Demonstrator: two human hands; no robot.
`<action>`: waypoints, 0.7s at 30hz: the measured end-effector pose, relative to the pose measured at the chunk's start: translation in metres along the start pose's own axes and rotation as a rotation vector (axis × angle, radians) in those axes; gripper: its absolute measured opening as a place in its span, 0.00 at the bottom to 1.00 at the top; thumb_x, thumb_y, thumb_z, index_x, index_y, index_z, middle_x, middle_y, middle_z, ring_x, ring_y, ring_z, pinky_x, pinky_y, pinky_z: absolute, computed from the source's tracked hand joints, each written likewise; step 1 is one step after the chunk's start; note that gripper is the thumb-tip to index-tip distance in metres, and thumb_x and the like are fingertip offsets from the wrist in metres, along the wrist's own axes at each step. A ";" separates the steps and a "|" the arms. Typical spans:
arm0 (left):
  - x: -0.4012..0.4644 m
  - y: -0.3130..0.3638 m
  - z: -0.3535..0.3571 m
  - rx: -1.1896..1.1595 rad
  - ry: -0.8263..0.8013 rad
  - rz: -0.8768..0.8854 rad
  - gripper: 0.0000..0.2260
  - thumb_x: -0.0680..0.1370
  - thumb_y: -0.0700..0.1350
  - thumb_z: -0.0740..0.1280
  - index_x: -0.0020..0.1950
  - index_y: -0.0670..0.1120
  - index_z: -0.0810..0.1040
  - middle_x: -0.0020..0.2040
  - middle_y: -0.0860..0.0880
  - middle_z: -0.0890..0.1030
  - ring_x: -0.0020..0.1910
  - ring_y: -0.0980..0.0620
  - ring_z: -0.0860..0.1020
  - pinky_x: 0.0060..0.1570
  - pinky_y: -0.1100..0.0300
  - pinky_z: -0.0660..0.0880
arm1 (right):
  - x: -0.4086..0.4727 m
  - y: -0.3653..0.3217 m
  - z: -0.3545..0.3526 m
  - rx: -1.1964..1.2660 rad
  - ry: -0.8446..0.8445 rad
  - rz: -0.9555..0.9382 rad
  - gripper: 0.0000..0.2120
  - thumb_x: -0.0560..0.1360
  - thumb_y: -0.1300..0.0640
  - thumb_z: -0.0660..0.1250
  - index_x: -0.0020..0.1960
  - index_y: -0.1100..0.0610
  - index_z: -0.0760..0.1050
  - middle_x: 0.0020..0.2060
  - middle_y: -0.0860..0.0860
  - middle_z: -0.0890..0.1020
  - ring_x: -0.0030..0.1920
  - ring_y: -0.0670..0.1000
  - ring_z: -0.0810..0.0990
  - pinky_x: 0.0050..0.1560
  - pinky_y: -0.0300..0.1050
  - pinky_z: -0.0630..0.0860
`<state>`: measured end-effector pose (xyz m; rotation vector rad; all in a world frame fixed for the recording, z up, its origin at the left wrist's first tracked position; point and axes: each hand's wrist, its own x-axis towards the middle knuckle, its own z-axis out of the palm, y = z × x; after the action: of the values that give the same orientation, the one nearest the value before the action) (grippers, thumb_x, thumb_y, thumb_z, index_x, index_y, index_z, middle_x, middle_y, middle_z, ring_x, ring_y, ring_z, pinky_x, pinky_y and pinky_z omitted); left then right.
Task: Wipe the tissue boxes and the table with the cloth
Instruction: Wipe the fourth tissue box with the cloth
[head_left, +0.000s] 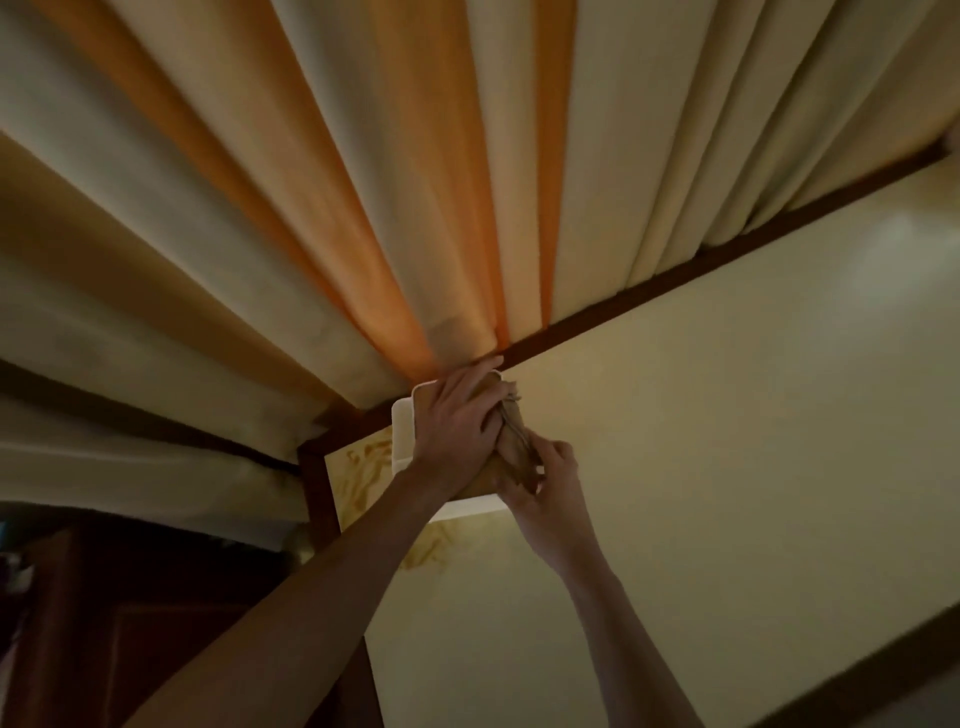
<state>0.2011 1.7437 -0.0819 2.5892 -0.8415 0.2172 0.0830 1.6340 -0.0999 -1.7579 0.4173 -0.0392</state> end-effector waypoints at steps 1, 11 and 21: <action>-0.003 0.000 -0.002 -0.015 -0.018 -0.013 0.14 0.77 0.46 0.62 0.59 0.52 0.83 0.71 0.54 0.74 0.69 0.52 0.71 0.67 0.52 0.67 | -0.003 -0.002 -0.002 -0.029 -0.006 -0.007 0.21 0.72 0.50 0.71 0.64 0.49 0.76 0.53 0.47 0.73 0.52 0.51 0.78 0.53 0.49 0.78; -0.023 0.013 -0.061 -0.434 -0.295 -0.142 0.07 0.71 0.44 0.68 0.48 0.48 0.83 0.47 0.54 0.83 0.49 0.56 0.80 0.52 0.51 0.77 | -0.038 -0.071 -0.048 -0.071 0.049 -0.109 0.12 0.80 0.64 0.69 0.40 0.51 0.78 0.27 0.48 0.81 0.28 0.39 0.78 0.34 0.30 0.71; -0.074 0.035 -0.085 -0.665 -0.379 -0.125 0.06 0.68 0.58 0.68 0.43 0.61 0.78 0.45 0.46 0.77 0.41 0.55 0.76 0.42 0.59 0.72 | -0.072 -0.093 -0.072 -0.199 0.040 -0.090 0.05 0.80 0.60 0.70 0.53 0.58 0.83 0.40 0.52 0.87 0.40 0.46 0.84 0.39 0.39 0.79</action>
<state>0.1193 1.7934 -0.0132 2.0526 -0.7094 -0.5217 0.0217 1.6034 0.0197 -1.9741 0.3810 -0.1007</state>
